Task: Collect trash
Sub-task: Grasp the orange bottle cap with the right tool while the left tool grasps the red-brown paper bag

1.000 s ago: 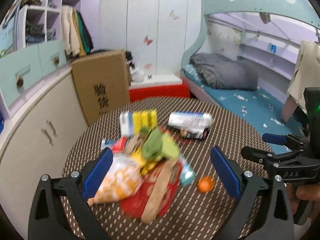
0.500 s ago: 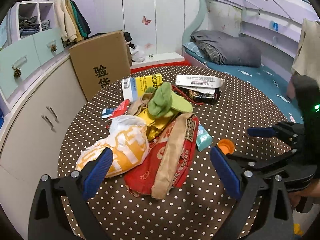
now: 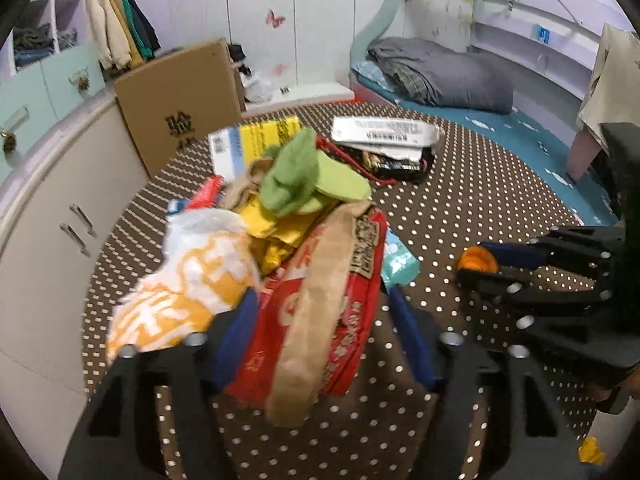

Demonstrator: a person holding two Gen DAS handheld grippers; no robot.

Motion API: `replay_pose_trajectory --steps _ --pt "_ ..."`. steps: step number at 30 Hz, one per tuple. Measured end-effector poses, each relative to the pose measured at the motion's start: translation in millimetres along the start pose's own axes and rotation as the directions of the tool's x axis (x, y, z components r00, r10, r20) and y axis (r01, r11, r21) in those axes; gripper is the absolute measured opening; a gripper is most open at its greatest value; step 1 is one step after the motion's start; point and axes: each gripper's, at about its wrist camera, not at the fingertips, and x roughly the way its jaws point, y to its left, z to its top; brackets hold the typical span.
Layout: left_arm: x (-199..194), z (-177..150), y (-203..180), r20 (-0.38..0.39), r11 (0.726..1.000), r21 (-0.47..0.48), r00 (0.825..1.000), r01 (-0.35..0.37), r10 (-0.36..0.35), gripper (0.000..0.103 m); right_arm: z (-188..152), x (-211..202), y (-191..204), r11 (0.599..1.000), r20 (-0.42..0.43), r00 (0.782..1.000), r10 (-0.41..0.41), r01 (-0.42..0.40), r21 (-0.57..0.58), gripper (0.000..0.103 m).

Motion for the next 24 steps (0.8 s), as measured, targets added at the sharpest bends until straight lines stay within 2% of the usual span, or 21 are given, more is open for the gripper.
replay_pose_trajectory --steps 3,7,8,11,19,24 --pt "5.6 2.5 -3.9 -0.01 1.0 0.011 1.0 -0.01 0.01 0.049 -2.3 -8.3 -20.4 0.998 0.008 1.0 -0.006 0.006 0.059 0.029" --pt "-1.0 8.6 -3.9 0.003 0.999 -0.019 0.999 0.035 -0.035 0.039 -2.6 -23.6 -49.3 0.99 0.032 0.999 -0.011 0.006 0.141 0.029" --pt "-5.4 11.4 -4.3 0.01 0.998 -0.027 0.999 0.052 -0.052 0.03 -0.5 -26.8 -56.2 0.987 0.041 0.999 -0.012 0.005 0.159 0.029" --pt "-15.8 16.6 -4.0 0.032 0.992 -0.062 0.993 0.111 -0.11 0.03 0.1 -39.6 -73.4 0.978 0.07 0.997 -0.016 0.001 0.209 0.029" --pt "-38.6 33.6 -7.4 0.1 0.983 -0.089 0.983 0.163 -0.154 0.029 10.7 -70.7 -94.6 0.97 0.149 0.988 -0.038 0.001 0.243 0.029" --pt "-51.8 56.4 -16.0 0.159 0.975 -0.095 0.97 0.201 -0.184 0.029 17.3 -89.0 -101.8 0.97 0.195 0.979 -0.056 0.007 0.243 0.029"
